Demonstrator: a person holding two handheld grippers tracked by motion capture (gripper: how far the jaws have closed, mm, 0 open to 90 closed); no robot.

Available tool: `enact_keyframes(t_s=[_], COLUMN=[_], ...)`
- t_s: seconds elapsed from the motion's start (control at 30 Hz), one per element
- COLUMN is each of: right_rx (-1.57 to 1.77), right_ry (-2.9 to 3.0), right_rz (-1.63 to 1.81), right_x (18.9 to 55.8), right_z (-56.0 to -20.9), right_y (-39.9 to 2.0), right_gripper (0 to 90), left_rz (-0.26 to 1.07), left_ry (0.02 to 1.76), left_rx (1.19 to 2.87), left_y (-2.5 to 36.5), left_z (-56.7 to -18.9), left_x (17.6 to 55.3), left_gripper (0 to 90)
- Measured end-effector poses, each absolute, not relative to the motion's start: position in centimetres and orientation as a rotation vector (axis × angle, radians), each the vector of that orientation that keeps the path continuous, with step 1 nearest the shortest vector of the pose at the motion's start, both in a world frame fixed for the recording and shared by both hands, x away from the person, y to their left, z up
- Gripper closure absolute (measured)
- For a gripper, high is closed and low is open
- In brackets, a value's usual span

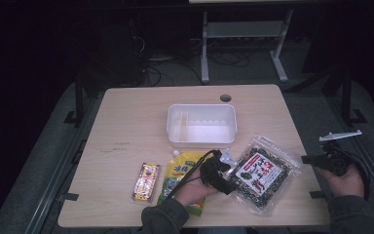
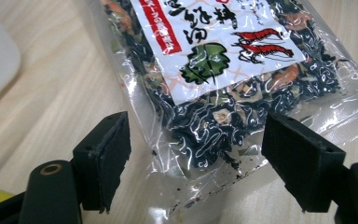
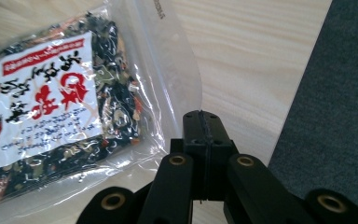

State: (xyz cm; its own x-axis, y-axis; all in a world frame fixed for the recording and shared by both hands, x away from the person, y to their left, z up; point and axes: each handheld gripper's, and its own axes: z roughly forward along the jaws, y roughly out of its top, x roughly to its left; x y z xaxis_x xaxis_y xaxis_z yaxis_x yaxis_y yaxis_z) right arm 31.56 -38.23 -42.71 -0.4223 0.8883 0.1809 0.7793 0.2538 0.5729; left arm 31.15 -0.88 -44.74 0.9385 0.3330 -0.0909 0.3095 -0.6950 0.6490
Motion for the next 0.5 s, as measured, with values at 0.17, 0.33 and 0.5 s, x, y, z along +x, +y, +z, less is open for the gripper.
enact_keyframes(t_s=[0.17, 0.33, 0.5], right_rx=[1.521, 1.475, 1.403], right_ry=[2.326, 2.322, 2.315], right_rz=[0.920, 0.932, 0.966], right_x=[30.8, 30.4, 29.6], right_z=[-40.9, -39.5, -37.2], right_y=[-37.9, -37.5, -36.9], right_gripper=[90.0, 90.0, 90.0], left_rz=[0.041, 0.013, -0.007], left_ry=[0.467, 0.473, 0.499], left_rx=[2.367, 2.335, 2.310], left_y=[-0.3, 0.1, 0.5], left_z=[-44.4, -44.1, -43.9], left_x=[31.6, 31.9, 32.6], left_gripper=[22.0, 20.8, 20.6])
